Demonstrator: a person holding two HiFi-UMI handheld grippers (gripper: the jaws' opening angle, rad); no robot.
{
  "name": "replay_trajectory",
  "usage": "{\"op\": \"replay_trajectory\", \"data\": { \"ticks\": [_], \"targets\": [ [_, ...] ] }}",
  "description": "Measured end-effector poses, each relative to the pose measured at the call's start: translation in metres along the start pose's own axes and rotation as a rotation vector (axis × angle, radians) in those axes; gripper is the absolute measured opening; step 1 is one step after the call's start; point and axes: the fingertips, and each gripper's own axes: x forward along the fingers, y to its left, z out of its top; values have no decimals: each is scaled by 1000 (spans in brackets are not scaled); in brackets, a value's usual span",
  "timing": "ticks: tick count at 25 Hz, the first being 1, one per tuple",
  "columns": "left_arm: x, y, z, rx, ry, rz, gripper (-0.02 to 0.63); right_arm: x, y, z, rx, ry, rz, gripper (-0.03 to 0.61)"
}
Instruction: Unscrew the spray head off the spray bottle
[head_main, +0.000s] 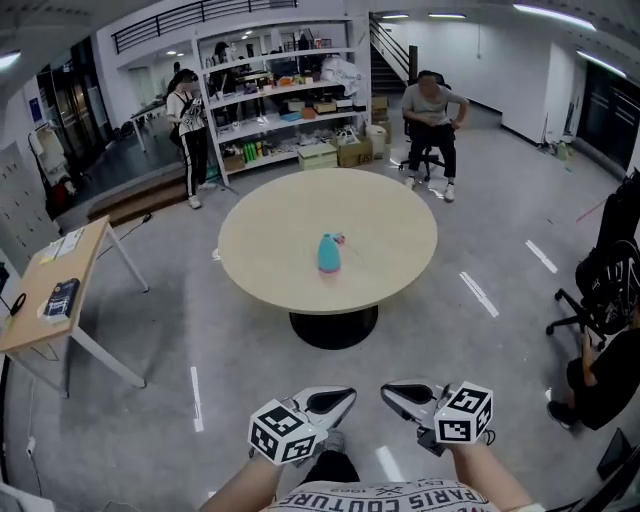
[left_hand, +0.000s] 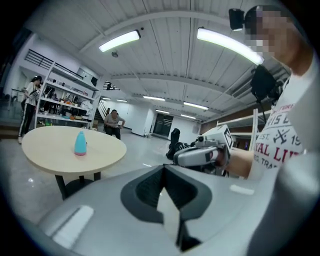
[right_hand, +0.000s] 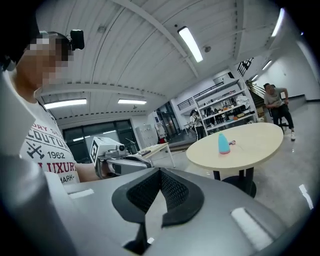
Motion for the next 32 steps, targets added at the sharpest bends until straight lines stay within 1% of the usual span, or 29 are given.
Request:
{"op": "replay_trajectory", "data": {
  "ticks": [3,9,14,22,32],
  "targets": [
    [-17,-25,3,-7,-10,-6,2,-12,29,-1,-2,-17,13,0],
    [-34,-48,7,35,-21,6,2,-17,59,-2,-38,-30,28,0],
    [-39,-58,3,50,-18,10,2,-23,64,-4,-17,-53,26,0],
    [-40,-68,4,51,-33,14,2,-34,73,-3,-44,-46,31,0],
    [-42,-77,4,70,-27,15,2,-42,78,-6,-33,-52,31,1]
  ]
}}
